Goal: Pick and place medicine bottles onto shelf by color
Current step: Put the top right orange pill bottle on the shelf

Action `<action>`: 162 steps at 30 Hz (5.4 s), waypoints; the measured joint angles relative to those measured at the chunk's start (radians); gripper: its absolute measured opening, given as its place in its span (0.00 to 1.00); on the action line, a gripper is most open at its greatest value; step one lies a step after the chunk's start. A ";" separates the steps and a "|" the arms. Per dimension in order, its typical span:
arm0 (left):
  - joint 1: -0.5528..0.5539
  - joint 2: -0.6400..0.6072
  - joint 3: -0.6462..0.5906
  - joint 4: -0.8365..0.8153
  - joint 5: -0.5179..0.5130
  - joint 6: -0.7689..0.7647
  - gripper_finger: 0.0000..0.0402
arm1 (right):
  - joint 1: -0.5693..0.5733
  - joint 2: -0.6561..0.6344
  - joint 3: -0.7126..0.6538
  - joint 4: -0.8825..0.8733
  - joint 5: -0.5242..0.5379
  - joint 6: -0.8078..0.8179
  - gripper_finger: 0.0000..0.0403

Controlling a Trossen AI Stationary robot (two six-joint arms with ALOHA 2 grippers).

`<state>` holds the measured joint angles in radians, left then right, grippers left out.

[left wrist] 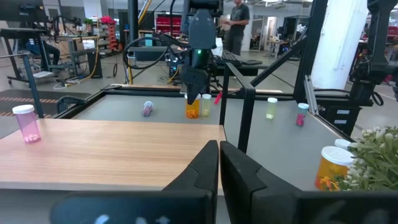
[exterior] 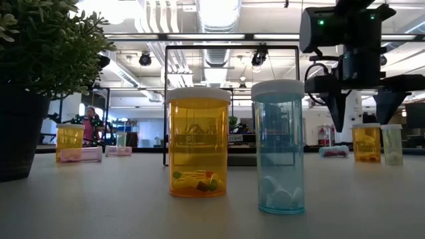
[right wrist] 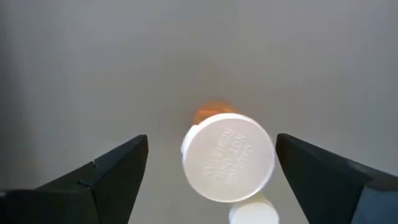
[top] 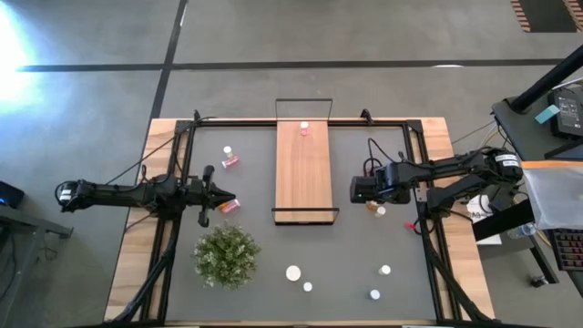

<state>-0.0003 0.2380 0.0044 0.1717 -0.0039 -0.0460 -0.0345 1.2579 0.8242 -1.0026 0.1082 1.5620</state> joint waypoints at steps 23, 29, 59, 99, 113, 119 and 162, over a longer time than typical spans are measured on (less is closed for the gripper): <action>0.000 0.000 0.000 0.000 0.000 0.000 0.00 | 0.000 0.000 -0.009 0.042 0.008 -0.017 0.51; 0.000 0.000 0.000 0.000 0.000 0.000 0.00 | 0.000 0.000 -0.011 0.088 0.008 -0.035 0.52; 0.000 0.000 0.000 0.000 0.000 0.000 0.00 | -0.147 0.241 0.477 -0.070 0.199 -0.352 0.51; 0.000 0.000 0.000 0.000 0.000 0.000 0.00 | -0.391 0.971 1.425 -0.211 0.015 -0.698 0.51; 0.000 0.000 0.000 0.000 0.000 0.000 0.00 | -0.409 0.985 1.452 -0.254 0.014 -0.698 0.51; 0.000 0.000 0.000 0.000 0.000 0.000 0.00 | -0.418 0.985 1.452 -0.279 0.014 -0.689 0.51; 0.000 0.000 0.000 0.000 0.000 0.000 0.00 | -0.407 0.978 1.449 -0.266 -0.004 -0.691 0.51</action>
<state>-0.0006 0.2382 0.0044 0.1715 -0.0040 -0.0460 -0.4419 2.2360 2.2730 -1.2690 0.1043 0.8711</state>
